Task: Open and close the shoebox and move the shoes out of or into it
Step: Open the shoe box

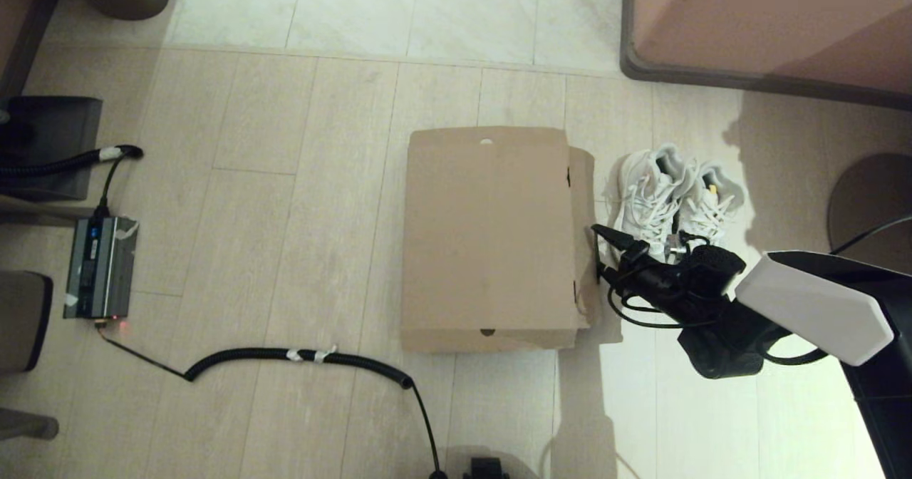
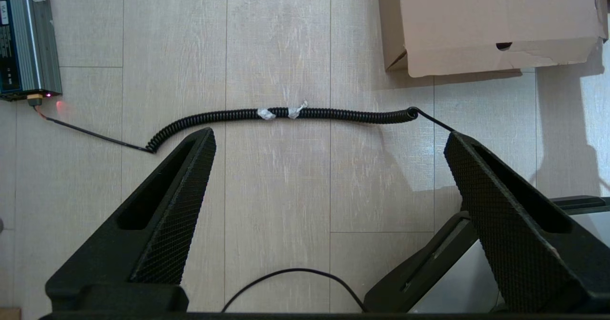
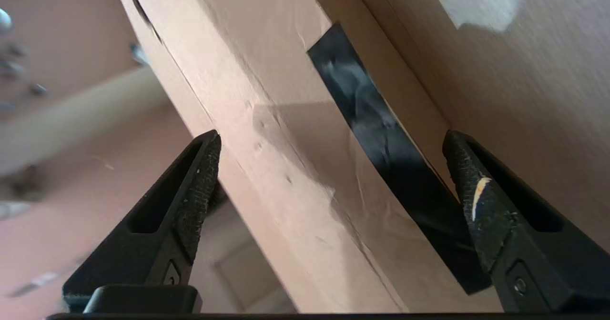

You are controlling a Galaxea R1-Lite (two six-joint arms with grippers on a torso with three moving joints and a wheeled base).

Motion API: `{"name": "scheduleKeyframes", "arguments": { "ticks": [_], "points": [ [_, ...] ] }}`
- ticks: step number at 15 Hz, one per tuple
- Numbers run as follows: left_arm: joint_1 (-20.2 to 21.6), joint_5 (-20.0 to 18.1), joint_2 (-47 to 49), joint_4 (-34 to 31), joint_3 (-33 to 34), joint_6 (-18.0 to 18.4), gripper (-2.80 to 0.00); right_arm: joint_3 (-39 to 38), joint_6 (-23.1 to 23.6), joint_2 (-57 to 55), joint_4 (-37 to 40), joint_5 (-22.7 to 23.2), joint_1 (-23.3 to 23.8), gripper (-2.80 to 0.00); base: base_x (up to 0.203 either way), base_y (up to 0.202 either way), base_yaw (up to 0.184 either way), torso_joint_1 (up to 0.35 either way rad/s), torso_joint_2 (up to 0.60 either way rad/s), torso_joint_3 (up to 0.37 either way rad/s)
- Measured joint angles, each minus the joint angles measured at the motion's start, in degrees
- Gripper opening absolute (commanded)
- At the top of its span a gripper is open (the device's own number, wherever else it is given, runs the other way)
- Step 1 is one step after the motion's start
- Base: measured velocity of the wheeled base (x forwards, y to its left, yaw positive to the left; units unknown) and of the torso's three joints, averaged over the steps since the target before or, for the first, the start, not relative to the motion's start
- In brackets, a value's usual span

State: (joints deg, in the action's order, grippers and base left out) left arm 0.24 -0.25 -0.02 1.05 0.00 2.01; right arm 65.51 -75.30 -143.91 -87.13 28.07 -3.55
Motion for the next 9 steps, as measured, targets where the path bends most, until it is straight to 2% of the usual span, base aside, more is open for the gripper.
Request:
{"name": "scheduleKeyframes", "arguments": {
  "ticks": [5,9],
  "points": [
    [0.0,0.01,0.0,0.0,0.0,0.0,0.0,0.22,-6.89,2.8,-0.03,0.71,0.05,0.0,0.0,0.0,0.0,0.0,0.0,0.0],
    [0.0,0.01,0.02,0.0,0.0,0.0,0.0,-1.16,-7.8,6.31,-0.02,2.55,0.16,0.0,0.0,0.0,0.0,0.0,0.0,0.0]
  ]
}}
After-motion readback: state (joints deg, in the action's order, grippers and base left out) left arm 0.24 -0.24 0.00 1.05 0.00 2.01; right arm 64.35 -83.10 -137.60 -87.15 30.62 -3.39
